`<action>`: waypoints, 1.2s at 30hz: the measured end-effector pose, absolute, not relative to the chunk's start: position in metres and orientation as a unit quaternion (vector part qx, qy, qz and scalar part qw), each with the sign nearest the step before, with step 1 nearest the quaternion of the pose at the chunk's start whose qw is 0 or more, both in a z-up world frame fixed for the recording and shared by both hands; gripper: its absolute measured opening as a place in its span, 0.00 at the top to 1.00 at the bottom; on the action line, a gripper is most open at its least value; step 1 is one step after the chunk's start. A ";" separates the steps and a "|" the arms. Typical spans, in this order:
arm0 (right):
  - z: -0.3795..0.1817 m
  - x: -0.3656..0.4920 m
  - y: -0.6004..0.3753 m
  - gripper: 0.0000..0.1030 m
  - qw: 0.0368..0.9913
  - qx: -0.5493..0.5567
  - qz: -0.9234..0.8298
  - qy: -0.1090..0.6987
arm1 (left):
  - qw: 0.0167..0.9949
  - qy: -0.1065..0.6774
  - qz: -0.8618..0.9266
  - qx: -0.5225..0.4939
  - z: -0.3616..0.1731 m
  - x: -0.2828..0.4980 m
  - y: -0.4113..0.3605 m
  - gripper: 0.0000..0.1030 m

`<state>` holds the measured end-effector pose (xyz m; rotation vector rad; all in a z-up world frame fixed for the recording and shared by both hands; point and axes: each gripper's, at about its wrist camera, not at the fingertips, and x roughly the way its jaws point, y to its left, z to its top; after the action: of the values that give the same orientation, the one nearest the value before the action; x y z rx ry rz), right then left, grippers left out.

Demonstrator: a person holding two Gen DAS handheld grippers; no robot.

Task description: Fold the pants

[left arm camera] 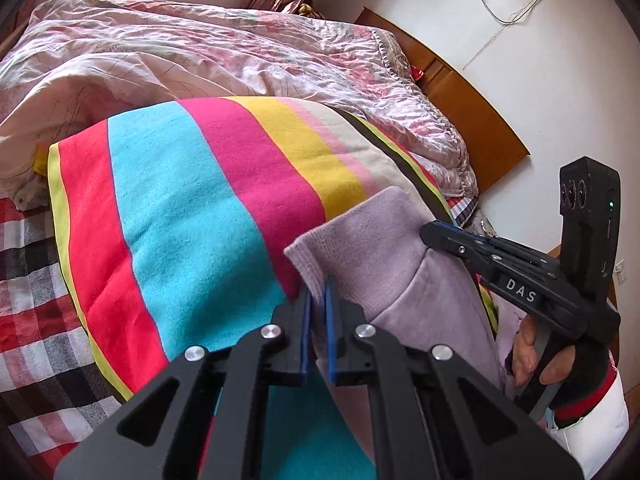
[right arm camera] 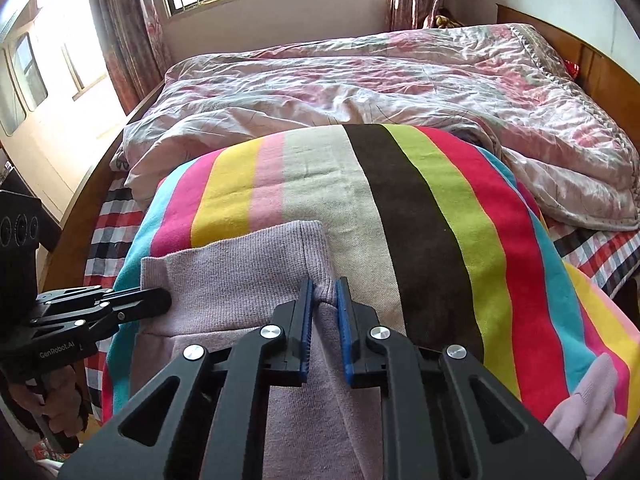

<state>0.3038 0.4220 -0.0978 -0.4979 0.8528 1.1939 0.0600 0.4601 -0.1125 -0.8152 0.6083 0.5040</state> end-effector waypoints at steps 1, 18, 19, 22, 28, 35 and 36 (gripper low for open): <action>-0.096 0.306 0.421 0.81 0.714 -0.217 0.538 0.392 | 0.842 0.285 0.245 -0.388 -0.112 0.056 0.460 0.88; -0.070 0.399 0.108 0.42 0.813 -0.004 0.329 0.480 | 0.909 0.313 0.090 -0.259 -0.042 0.155 0.333 0.02; -0.079 0.401 0.103 0.42 0.808 0.008 0.327 0.490 | 0.909 0.318 0.081 -0.257 -0.045 0.161 0.326 0.02; -0.102 0.402 0.109 0.43 0.799 0.028 0.326 0.505 | 0.910 0.324 0.075 -0.249 -0.045 0.169 0.311 0.02; -0.113 0.401 0.136 0.94 0.813 0.008 0.313 0.490 | 0.907 0.326 0.110 -0.242 -0.048 0.129 0.328 0.02; -0.027 0.305 0.225 0.94 0.817 -0.064 0.440 0.366 | 0.875 0.308 0.209 -0.310 -0.068 0.046 0.398 0.02; -0.020 0.289 0.243 0.94 0.808 -0.077 0.462 0.358 | 0.869 0.306 0.223 -0.319 -0.072 0.037 0.407 0.02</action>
<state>0.2889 0.2432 -0.0203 -0.1638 0.7646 0.9872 0.0371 0.4070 -0.0722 -0.6670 0.6409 0.4672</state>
